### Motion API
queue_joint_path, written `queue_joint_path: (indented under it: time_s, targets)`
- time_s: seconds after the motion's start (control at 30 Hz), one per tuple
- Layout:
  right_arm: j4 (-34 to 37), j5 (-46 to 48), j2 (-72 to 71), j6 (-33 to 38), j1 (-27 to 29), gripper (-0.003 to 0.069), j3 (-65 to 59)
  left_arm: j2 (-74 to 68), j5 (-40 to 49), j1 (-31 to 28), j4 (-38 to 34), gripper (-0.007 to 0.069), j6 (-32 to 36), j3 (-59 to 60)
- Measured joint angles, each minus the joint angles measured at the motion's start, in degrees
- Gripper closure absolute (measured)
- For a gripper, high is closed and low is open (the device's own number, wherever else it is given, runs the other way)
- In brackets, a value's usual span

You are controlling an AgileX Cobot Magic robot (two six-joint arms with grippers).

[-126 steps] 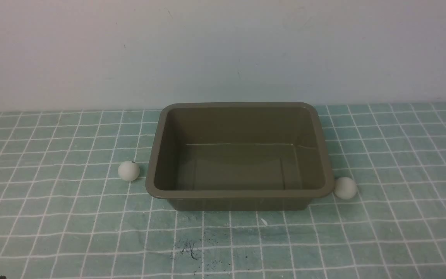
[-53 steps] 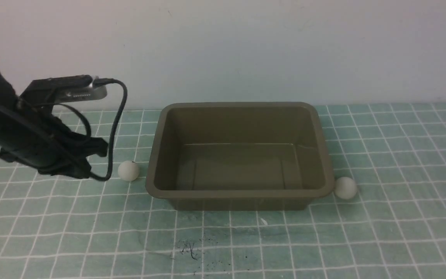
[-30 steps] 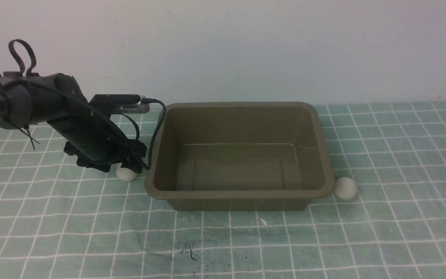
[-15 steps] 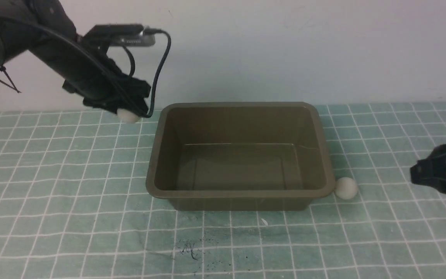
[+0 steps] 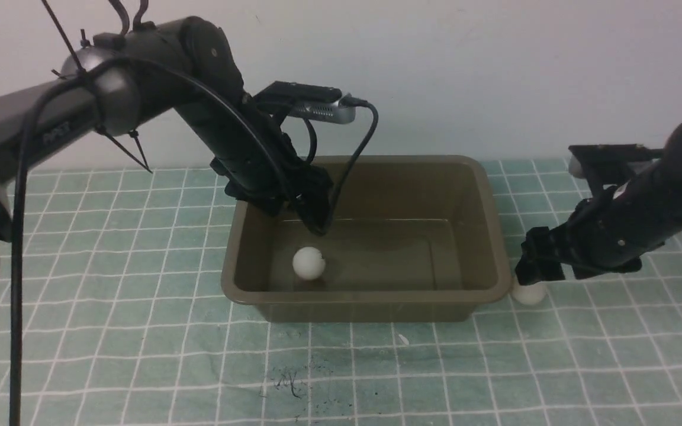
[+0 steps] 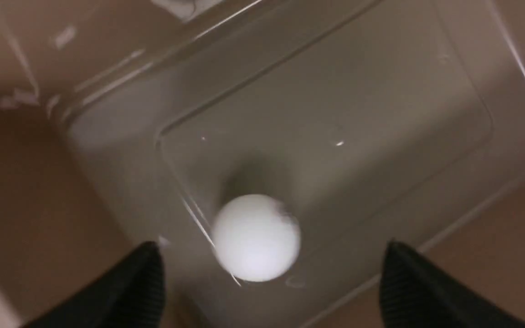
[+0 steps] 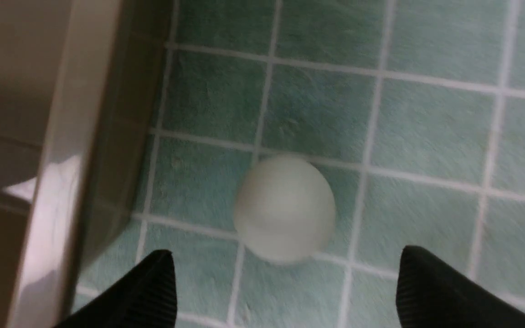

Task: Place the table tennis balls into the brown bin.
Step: 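Reach for and grasp a ping pong ball on the table, then release the ping pong ball into the bin and lift the gripper away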

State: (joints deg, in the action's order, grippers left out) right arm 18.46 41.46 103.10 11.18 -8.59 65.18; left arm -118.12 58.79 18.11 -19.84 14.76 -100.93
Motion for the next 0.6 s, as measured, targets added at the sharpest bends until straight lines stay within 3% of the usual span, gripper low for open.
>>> queue_joint_path:
  time_s: [0.07,0.17,0.3,0.33,0.43,0.6]
  targets:
    - [0.0,-0.3,2.6,-0.1,-0.3,0.0076,1.5,0.5,2.5,-0.5,0.7,0.0031,-2.7,-2.0]
    - [-0.1,-0.5,5.5,-0.6,-0.3,0.0106,2.8,2.5,5.2,-1.5,2.6,0.0119,-4.6,-4.2]
    - [-0.6,-0.7,8.6,-1.1,-0.3,0.0312,4.0,9.2,8.2,-4.1,7.3,0.0468,-7.2,-6.2]
    - [-1.3,-0.8,8.6,-1.0,-0.3,0.0302,4.6,11.9,8.8,-5.0,8.3,0.0544,-7.2,-6.2]
    - [-2.2,1.7,8.5,-1.1,0.2,0.0296,6.5,19.9,10.7,-7.7,9.7,0.0615,-7.8,-6.2]
    - [2.6,10.4,2.4,-1.0,0.7,0.0296,11.4,32.0,11.9,-10.1,11.1,0.0629,-8.2,-2.6]
